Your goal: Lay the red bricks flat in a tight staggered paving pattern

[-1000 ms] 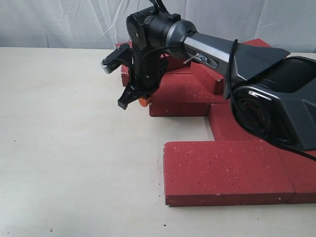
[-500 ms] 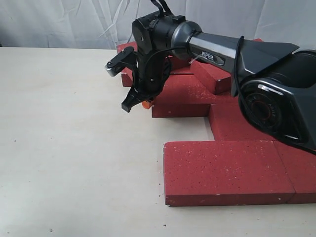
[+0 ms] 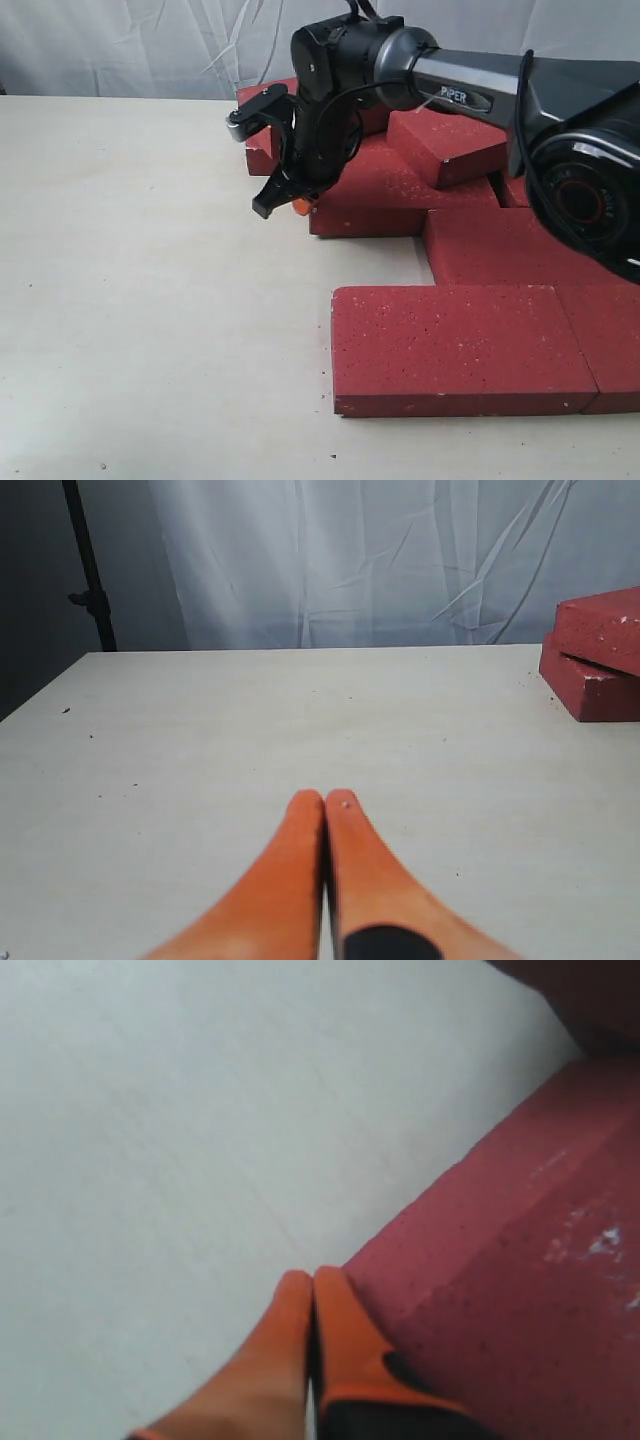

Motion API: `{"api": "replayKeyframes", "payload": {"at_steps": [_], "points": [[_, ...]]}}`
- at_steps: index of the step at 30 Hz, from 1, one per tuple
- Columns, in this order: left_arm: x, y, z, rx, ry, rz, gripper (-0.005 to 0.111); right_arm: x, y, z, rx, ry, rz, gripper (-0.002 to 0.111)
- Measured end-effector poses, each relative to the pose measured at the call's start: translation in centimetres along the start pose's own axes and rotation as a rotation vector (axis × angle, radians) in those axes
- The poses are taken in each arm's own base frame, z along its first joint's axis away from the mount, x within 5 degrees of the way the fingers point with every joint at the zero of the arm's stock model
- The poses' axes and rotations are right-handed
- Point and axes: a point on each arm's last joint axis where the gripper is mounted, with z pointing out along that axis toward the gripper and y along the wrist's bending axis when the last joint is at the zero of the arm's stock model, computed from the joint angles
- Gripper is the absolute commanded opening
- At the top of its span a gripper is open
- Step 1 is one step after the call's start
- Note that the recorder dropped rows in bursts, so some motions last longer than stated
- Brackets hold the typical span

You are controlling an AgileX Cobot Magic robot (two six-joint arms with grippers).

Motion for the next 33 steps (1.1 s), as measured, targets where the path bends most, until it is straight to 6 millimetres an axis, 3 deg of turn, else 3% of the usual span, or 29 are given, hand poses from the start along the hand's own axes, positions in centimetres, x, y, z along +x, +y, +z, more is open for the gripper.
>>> {"api": "replayKeyframes", "payload": {"at_steps": [10,14,22,26,29,33], "points": [[0.0,0.0,0.0,0.000,0.000,0.000,0.000,0.4,0.0,0.4,-0.026,-0.055,0.034,-0.001],[0.0,0.0,0.0,0.000,0.000,0.000,0.000,0.5,-0.3,0.7,-0.112,-0.092,0.038,-0.001],[0.0,0.0,0.0,0.000,0.000,0.000,0.000,0.3,1.2,1.5,-0.318,-0.132,-0.005,-0.001],[0.0,0.0,0.0,0.000,0.000,0.000,0.000,0.1,1.4,0.6,-0.342,-0.132,-0.016,-0.001],[0.0,0.0,0.0,0.000,0.000,0.000,0.000,-0.3,1.2,-1.2,-0.329,-0.158,-0.033,-0.001],[0.0,0.0,0.0,0.000,0.000,0.000,0.000,-1.2,0.7,-3.3,-0.119,-0.181,-0.178,-0.001]]}}
